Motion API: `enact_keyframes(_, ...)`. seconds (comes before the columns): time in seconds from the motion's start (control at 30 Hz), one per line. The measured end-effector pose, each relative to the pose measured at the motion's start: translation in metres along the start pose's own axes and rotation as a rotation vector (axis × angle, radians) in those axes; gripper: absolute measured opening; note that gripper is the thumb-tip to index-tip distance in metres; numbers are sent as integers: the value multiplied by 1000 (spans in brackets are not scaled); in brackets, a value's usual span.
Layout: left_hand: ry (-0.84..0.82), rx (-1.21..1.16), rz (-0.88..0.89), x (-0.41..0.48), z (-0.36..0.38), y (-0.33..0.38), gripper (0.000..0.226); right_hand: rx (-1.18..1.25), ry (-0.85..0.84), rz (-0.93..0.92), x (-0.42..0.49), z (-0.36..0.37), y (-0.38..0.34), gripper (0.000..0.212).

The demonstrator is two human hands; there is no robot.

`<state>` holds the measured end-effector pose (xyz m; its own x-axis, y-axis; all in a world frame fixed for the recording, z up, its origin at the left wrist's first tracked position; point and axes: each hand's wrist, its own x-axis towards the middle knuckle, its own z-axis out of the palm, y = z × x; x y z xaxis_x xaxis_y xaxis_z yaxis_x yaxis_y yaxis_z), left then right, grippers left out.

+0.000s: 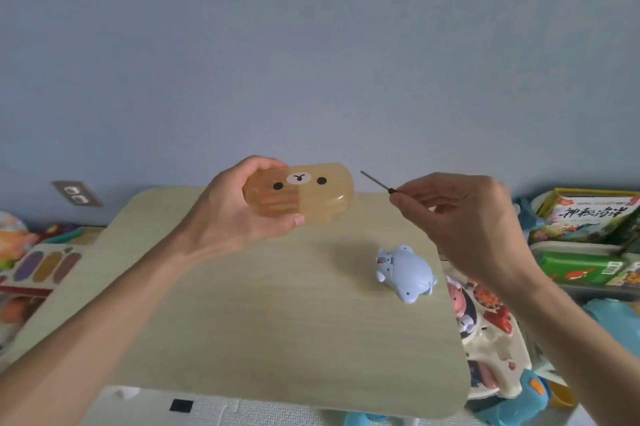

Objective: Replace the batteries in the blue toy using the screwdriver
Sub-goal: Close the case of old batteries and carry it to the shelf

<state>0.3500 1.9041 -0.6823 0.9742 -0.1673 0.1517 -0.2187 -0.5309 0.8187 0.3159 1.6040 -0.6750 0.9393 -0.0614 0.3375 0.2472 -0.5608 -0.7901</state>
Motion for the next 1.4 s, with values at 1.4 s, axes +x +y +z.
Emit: enact_keyframes(1.4, -552, -247, 519, 68, -217, 744, 76, -168, 855, 337, 7, -531, -576, 12)
